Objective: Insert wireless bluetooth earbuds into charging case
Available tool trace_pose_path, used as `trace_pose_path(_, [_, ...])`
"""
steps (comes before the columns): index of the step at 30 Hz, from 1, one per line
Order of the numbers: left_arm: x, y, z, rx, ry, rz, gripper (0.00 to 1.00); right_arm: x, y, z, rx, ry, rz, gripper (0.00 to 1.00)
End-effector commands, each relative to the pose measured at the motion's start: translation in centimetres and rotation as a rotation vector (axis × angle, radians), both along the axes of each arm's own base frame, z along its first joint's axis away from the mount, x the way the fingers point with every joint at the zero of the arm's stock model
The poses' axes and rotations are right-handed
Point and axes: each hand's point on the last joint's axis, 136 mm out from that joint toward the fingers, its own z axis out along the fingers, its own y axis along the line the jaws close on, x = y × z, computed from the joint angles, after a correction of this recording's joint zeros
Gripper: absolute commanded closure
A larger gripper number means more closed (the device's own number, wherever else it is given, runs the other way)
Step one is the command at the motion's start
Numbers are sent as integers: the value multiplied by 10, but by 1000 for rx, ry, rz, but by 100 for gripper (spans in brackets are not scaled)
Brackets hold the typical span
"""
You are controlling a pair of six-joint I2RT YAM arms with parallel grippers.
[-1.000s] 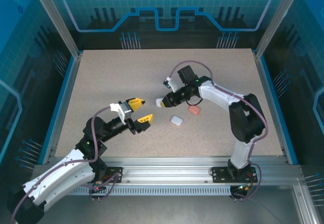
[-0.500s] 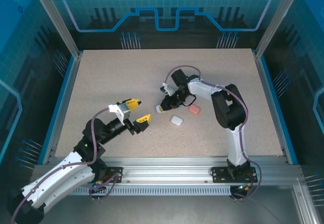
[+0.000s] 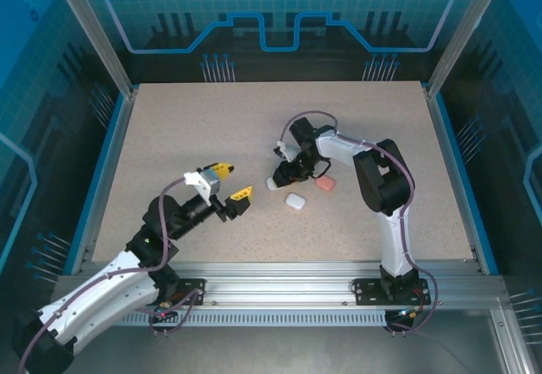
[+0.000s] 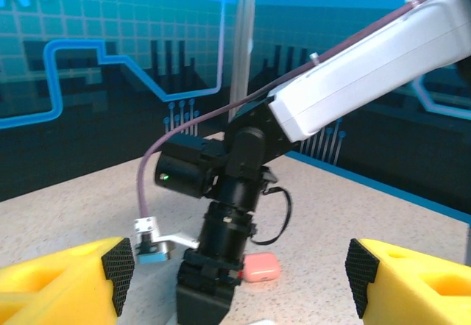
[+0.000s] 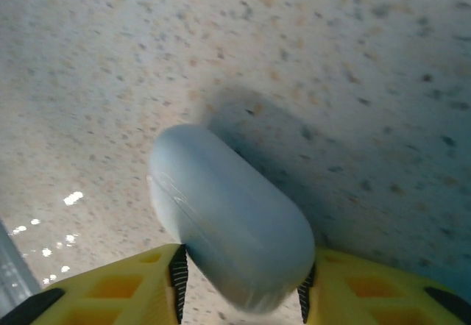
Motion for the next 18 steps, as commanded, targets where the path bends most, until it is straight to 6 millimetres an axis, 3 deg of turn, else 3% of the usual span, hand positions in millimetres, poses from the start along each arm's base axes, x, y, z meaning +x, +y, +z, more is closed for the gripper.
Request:
trace_pose_path(1, [14, 13, 2, -3, 17, 112, 21, 5, -25, 15, -88, -61, -32, 51])
trace_pose_path(9, [44, 54, -15, 20, 81, 387, 1, 8, -64, 61, -175, -250, -56, 45])
trace_pose_path(18, [75, 147, -59, -18, 266, 794, 1, -3, -160, 108, -357, -531, -265, 35])
